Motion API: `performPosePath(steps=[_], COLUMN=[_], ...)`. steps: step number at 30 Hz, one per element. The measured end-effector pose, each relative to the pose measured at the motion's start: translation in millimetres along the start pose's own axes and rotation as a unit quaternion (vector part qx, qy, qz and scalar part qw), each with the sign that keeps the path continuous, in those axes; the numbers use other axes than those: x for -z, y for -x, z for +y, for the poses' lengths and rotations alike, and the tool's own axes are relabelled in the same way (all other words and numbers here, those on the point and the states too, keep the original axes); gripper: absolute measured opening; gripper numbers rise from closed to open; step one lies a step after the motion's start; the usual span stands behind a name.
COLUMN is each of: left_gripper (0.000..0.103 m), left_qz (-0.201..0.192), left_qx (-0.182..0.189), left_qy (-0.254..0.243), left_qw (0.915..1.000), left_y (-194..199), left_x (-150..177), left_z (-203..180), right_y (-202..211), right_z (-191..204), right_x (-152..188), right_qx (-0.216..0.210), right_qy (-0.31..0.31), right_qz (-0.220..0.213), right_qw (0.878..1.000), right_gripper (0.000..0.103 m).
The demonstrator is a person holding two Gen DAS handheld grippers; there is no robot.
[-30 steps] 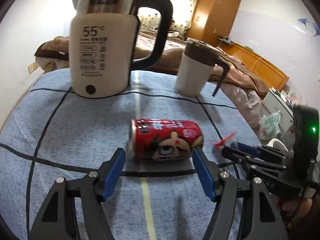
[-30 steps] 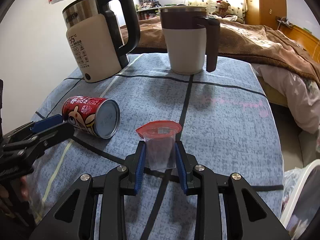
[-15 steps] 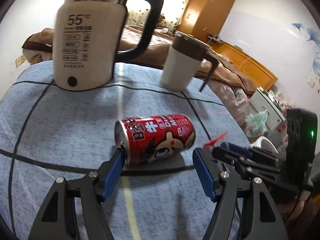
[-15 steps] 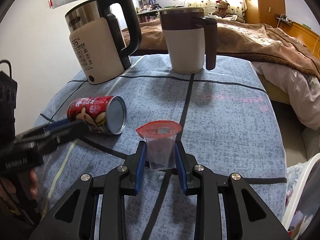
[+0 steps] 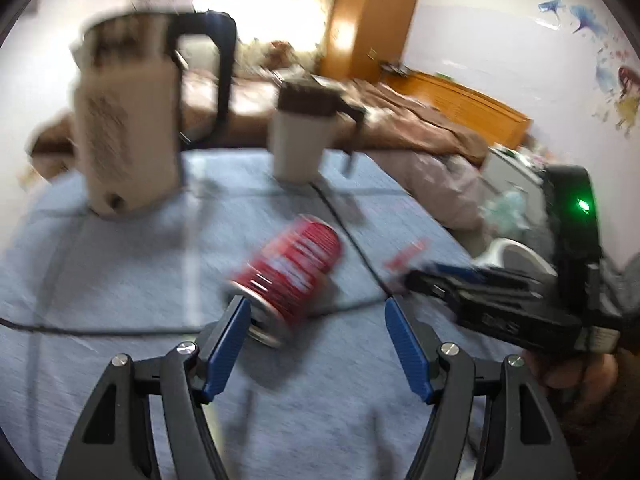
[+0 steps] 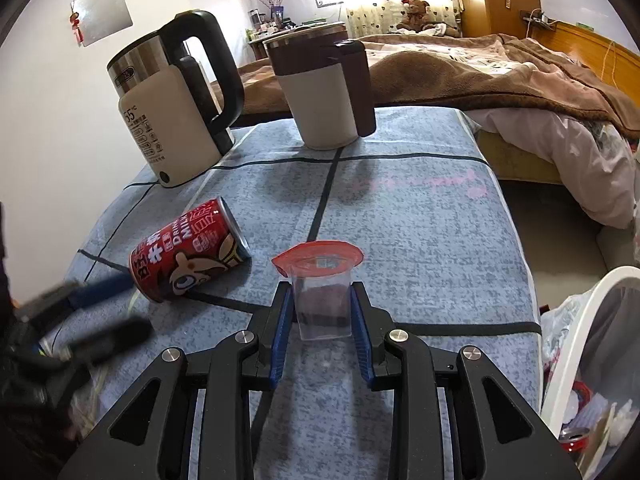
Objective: Collect trash
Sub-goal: 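Grasp the red milk drink can with the left tool and lift it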
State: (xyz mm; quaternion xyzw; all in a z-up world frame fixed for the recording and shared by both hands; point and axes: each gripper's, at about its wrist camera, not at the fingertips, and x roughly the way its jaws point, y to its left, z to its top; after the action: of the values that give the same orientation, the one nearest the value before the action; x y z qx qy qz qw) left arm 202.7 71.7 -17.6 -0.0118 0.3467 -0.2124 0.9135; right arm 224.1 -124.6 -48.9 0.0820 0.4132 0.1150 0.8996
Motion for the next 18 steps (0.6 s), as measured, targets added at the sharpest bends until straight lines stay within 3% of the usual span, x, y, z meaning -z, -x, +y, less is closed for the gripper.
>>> performPosePath(steps=[4, 10, 15, 18], left_gripper=[0.075, 0.076, 0.076, 0.076], left_qz=[-0.015, 0.036, 0.065, 0.055], left_qx=[-0.050, 0.016, 0.022, 0.018], left_qy=[-0.021, 0.000, 0.009, 0.017], left_qw=[0.9984, 0.9992, 0.9976, 0.9982], left_y=[-2.8, -38.5, -60.2, -57.4], left_x=[-8.1, -14.3, -14.0, -12.8], left_z=[7.7, 24.0, 24.8, 25.1], right_y=[-0.7, -2.9, -2.1, 0.0], right_z=[-0.7, 0.1, -0.7, 0.0], right_x=[1.1, 1.9, 2.7, 2.5], right_qx=[-0.004, -0.007, -0.007, -0.010], right_qy=[-0.002, -0.003, -0.006, -0.004], right_qz=[0.000, 0.001, 0.001, -0.004], right_qw=[1.000, 1.000, 1.000, 1.000], right_gripper=[0.030, 0.030, 0.030, 0.030])
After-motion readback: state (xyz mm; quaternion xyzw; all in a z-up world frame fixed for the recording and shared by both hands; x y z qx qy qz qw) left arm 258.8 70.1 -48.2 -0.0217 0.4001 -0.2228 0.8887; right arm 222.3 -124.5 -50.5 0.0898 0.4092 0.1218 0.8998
